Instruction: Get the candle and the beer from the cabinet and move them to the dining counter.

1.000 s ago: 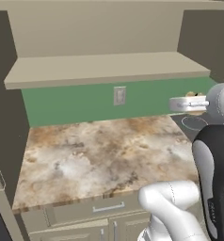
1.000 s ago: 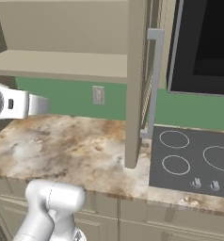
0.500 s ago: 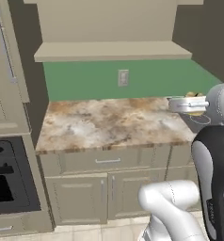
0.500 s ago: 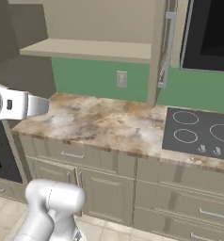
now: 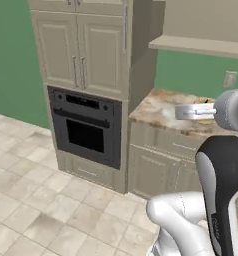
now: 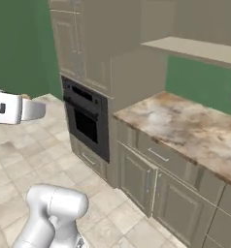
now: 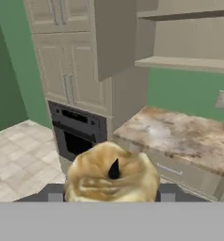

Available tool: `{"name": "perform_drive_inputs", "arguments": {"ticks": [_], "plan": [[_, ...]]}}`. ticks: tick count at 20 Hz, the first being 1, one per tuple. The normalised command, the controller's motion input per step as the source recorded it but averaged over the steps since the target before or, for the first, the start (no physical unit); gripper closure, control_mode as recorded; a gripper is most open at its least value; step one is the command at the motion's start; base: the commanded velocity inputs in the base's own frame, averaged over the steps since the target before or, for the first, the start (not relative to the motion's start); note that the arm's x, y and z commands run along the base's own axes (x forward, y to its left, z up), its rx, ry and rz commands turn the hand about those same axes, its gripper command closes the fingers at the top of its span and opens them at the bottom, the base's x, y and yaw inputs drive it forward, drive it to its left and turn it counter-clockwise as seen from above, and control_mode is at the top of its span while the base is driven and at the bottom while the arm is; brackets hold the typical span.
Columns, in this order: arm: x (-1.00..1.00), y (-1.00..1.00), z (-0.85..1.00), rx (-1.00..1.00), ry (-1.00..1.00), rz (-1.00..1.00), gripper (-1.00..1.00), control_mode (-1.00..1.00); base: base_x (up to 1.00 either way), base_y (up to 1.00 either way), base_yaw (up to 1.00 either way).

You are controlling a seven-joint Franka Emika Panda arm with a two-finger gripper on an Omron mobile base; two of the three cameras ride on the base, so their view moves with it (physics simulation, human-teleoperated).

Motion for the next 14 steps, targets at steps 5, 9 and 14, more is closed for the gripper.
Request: {"name": "perform_drive_inputs", "arguments": {"ticks": [5,9,14], "plan": [[0.00,0.00,0.00,0.00,0.00,0.00,1.00,1.00,-0.16,0.00,1.00],[0.00,0.00,0.00,0.00,0.00,0.00,1.00,1.00,-0.04,0.00,1.00],[0.00,0.00,0.00,0.00,0.00,0.00,1.00,1.00,0.10,0.00,0.95]]}}
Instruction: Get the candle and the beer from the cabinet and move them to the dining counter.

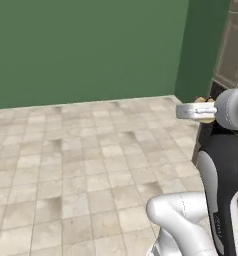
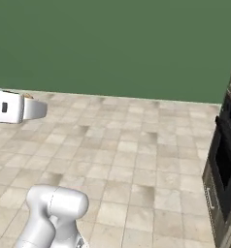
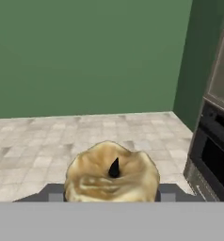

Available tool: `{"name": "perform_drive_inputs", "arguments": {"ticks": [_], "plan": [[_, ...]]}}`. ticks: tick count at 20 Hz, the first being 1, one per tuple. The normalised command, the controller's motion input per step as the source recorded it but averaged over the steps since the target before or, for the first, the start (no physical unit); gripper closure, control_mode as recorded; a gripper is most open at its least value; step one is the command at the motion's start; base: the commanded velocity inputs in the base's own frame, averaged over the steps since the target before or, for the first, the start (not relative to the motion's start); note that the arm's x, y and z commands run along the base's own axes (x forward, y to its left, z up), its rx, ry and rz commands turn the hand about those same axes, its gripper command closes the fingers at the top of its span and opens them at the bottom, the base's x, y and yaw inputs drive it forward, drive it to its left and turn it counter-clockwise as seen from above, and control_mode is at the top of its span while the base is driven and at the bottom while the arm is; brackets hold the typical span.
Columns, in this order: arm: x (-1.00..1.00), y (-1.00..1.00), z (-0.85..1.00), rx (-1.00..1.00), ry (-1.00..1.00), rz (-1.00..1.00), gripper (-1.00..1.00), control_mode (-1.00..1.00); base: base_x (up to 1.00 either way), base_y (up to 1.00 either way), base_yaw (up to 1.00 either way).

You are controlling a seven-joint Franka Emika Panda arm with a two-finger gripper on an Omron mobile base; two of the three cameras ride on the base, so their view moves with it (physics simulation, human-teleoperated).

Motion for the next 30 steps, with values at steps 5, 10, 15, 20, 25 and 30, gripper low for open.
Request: {"name": "perform_drive_inputs", "arguments": {"ticks": [5,10,15,20,25,30], "plan": [[0.00,0.00,0.00,0.00,0.00,0.00,1.00,1.00,0.72,-0.01,0.75],[0.00,0.00,0.00,0.00,0.00,0.00,1.00,1.00,1.00,0.00,0.41],[0.00,0.00,0.00,0.00,0.00,0.00,1.00,1.00,1.00,-0.09,0.10],[0.00,0.00,0.00,0.00,0.00,0.00,1.00,1.00,1.00,-0.25,0.06],[0.00,0.00,0.00,0.00,0.00,0.00,1.00,1.00,1.00,-0.18,0.07],[0.00,0.00,0.00,0.00,0.00,0.00,1.00,1.00,1.00,-0.10,0.13]]}}
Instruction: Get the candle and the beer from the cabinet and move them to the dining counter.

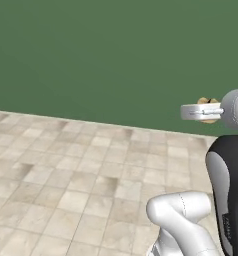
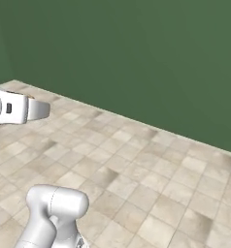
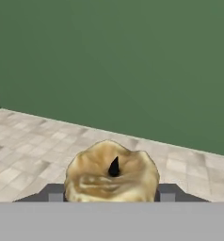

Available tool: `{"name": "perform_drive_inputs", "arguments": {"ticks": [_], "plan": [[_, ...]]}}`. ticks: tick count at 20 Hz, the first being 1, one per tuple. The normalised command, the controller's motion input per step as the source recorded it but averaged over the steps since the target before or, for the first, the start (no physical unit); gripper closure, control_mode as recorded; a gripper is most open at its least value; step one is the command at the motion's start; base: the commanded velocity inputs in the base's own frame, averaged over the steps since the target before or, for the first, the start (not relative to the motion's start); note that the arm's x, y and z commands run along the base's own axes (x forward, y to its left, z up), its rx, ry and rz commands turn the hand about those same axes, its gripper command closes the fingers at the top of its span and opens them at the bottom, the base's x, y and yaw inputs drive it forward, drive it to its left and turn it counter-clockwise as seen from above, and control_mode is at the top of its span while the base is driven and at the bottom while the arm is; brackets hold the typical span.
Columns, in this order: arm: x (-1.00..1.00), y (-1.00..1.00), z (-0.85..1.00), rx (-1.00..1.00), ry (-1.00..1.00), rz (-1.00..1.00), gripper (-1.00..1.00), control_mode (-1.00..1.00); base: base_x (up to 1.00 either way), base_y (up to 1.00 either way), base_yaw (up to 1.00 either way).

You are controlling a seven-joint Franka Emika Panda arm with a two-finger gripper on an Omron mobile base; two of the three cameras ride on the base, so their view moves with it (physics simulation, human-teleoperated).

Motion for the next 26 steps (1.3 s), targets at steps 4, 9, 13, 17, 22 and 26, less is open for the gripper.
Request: {"name": "perform_drive_inputs", "arguments": {"ticks": [4,9,13,17,22,26], "plan": [[0.00,0.00,0.00,0.00,0.00,0.00,1.00,1.00,1.00,-0.05,0.17],[0.00,0.00,0.00,0.00,0.00,0.00,1.00,1.00,1.00,0.00,0.31],[0.00,0.00,0.00,0.00,0.00,0.00,1.00,1.00,1.00,-0.18,0.67],[0.00,0.00,0.00,0.00,0.00,0.00,1.00,1.00,0.97,-0.27,0.76],[0.00,0.00,0.00,0.00,0.00,0.00,1.00,1.00,0.98,-0.26,0.76],[0.00,0.00,0.00,0.00,0.00,0.00,1.00,1.00,1.00,-0.27,0.73]]}}
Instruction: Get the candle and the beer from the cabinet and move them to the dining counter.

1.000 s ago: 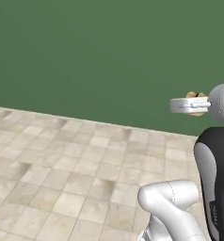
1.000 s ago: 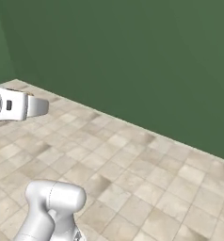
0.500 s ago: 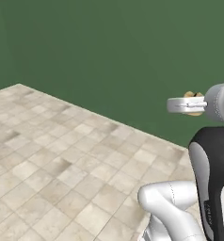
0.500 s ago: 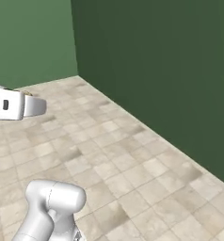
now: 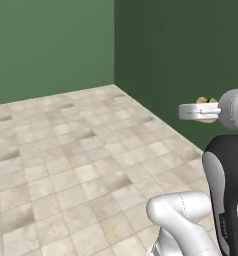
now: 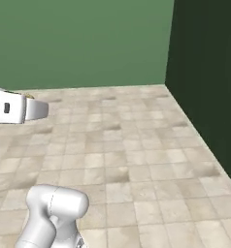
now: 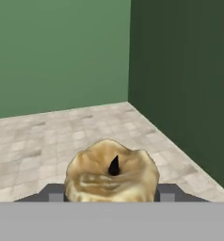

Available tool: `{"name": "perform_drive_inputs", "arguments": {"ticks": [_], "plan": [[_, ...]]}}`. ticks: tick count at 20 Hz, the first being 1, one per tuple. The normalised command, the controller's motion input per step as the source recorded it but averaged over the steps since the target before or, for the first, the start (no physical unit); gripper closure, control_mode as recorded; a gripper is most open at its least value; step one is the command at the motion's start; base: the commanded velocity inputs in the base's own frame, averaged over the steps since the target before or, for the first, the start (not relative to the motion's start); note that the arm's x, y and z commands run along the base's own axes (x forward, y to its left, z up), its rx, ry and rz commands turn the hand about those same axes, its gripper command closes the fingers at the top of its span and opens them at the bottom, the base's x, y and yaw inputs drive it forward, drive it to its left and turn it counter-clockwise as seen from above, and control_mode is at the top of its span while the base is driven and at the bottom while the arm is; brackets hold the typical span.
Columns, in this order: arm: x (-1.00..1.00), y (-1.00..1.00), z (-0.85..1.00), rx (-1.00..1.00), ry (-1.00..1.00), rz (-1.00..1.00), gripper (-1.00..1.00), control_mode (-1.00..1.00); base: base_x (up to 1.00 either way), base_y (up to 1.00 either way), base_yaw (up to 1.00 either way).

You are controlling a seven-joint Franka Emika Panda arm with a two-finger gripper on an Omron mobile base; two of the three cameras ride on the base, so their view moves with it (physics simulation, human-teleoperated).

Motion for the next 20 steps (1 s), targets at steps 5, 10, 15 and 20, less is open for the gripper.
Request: {"name": "perform_drive_inputs", "arguments": {"ticks": [5,10,15,20], "plan": [[0.00,0.00,0.00,0.00,0.00,0.00,1.00,1.00,1.00,-0.33,0.66],[0.00,0.00,0.00,0.00,0.00,0.00,1.00,1.00,1.00,-0.48,0.57],[0.00,0.00,0.00,0.00,0.00,0.00,1.00,1.00,1.00,-0.54,0.51],[0.00,0.00,0.00,0.00,0.00,0.00,1.00,1.00,1.00,-0.53,0.50]]}}
